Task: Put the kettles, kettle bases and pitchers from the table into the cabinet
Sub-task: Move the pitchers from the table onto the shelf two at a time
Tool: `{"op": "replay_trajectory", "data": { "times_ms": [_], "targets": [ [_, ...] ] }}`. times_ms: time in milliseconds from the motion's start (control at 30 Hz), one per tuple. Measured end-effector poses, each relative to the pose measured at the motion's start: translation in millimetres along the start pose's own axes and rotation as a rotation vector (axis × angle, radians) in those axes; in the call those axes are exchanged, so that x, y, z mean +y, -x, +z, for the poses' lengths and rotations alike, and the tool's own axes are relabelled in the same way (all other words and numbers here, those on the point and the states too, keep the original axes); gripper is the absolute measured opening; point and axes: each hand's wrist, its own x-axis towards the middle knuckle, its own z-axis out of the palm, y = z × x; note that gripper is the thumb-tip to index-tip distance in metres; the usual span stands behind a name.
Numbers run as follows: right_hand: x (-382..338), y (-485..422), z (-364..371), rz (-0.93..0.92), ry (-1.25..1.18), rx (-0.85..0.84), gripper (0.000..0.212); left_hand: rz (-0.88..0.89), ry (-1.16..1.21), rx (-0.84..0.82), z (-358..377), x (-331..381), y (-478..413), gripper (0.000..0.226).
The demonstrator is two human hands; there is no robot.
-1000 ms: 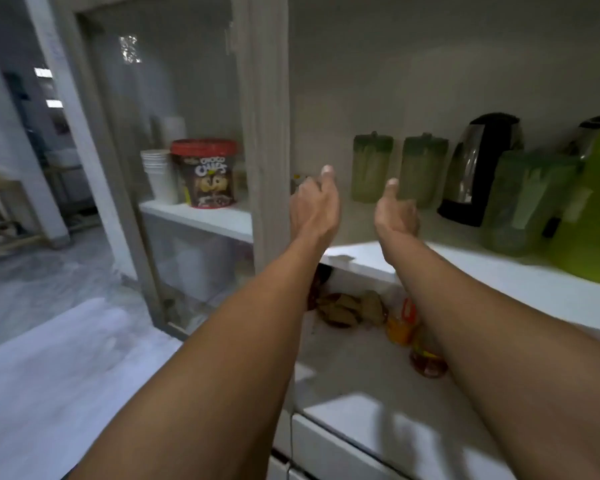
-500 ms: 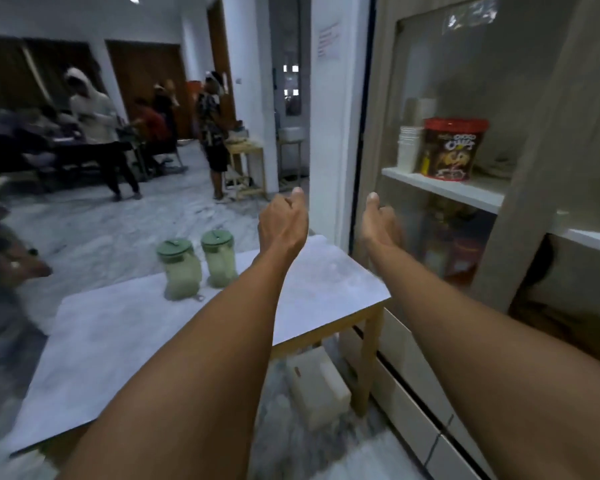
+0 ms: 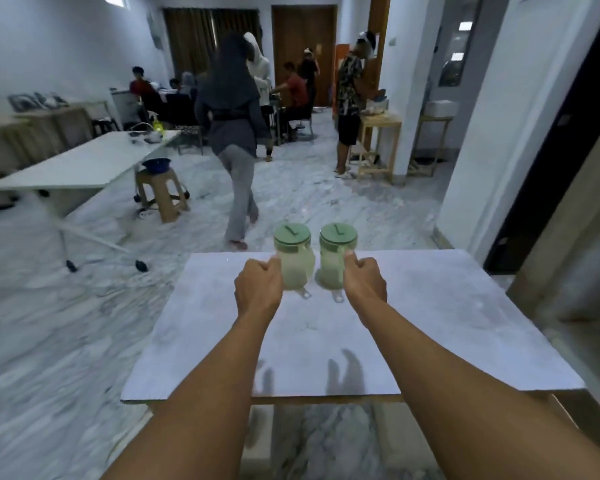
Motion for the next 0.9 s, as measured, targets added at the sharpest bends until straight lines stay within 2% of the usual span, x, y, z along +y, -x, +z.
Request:
{"op": "replay_trajectory", "data": {
  "times_ms": [133, 267, 367, 467, 533, 667, 800, 900],
  "targets": [
    [14, -74, 24, 0.042, 0.064, -0.068, 0.050, -0.122, 0.042, -0.046, 62, -10, -46, 0.034],
    [24, -135, 44, 0.061, 0.097, -0.081, 0.058, -0.185, 0.087, -0.055, 119, -5, -83, 0.032],
    [33, -168, 60, 0.086, 0.067, -0.133, 0.062, -0.245, 0.136, -0.040, 152, 1, -105, 0.052],
    [42, -190, 69, 0.081, -0.022, -0.186, 0.052, -0.332, 0.200, -0.057, 173, 2, -125, 0.061],
    [46, -199, 72, 0.060, -0.079, -0.201, 0.046, -0.369, 0.223, -0.072, 183, 1, -135, 0.059],
    [46, -209, 77, 0.069, -0.144, -0.232, 0.049, -0.373, 0.244, -0.061, 196, 2, -147, 0.046],
    [46, -215, 85, 0.102, -0.171, -0.252, 0.058, -0.348, 0.213, -0.035, 202, -1, -155, 0.055],
    [48, -216, 88, 0.113, -0.209, -0.282, 0.056, -0.304, 0.201, -0.036, 205, -8, -155, 0.056]
  ]
}}
